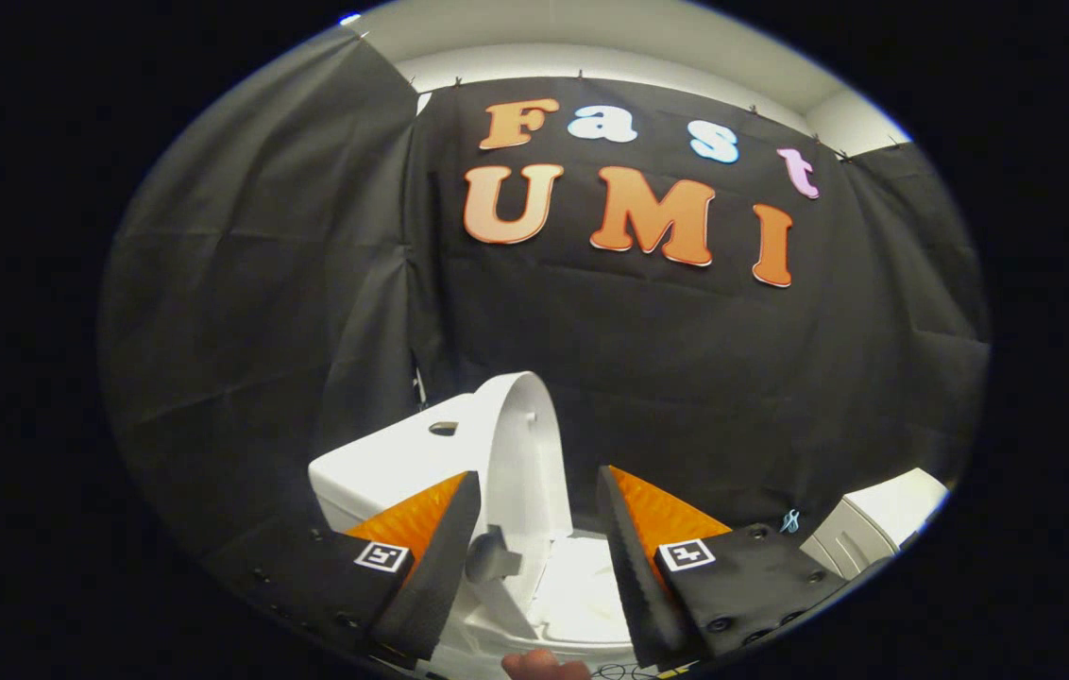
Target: Open the toilet lid.
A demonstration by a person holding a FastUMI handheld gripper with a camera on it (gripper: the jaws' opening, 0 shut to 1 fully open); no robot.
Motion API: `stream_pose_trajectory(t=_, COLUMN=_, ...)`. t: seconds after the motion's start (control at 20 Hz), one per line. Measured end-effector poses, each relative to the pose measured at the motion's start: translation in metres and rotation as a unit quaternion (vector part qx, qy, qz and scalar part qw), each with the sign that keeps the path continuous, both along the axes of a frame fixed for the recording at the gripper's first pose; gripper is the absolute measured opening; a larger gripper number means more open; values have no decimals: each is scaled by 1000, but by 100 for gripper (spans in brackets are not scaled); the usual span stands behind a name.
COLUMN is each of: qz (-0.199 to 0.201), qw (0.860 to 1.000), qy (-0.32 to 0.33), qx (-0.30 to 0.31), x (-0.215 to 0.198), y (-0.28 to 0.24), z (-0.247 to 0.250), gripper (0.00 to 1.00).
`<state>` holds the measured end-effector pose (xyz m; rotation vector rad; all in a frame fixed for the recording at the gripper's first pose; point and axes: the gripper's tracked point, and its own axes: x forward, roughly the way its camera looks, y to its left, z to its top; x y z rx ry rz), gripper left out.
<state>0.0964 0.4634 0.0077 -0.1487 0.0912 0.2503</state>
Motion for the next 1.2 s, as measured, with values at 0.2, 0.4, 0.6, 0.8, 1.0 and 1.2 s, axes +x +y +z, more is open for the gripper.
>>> stream_pose_trajectory(t=0.2, qz=-23, qw=1000, qy=-17, qx=11, x=19, y=-58, z=22, gripper=81)
stream_pose_trajectory(t=0.4, qz=-26, qw=999, qy=-11, qx=38, x=20, y=-109, z=31, gripper=81)
stream_pose_trajectory(t=0.6, qz=-25, qw=997, qy=-4, qx=70, x=19, y=-159, z=42, gripper=81)
stream_pose_trajectory(t=0.8, qz=-50, qw=996, qy=-28, qx=70, x=20, y=-217, z=61, gripper=81)
stream_pose_trajectory(t=1.0, qz=-46, qw=995, qy=-45, qx=72, x=9, y=-270, z=67, gripper=81)
stream_pose_trajectory(t=1.2, qz=-57, qw=994, qy=-38, qx=87, x=-4, y=-325, z=61, gripper=81)
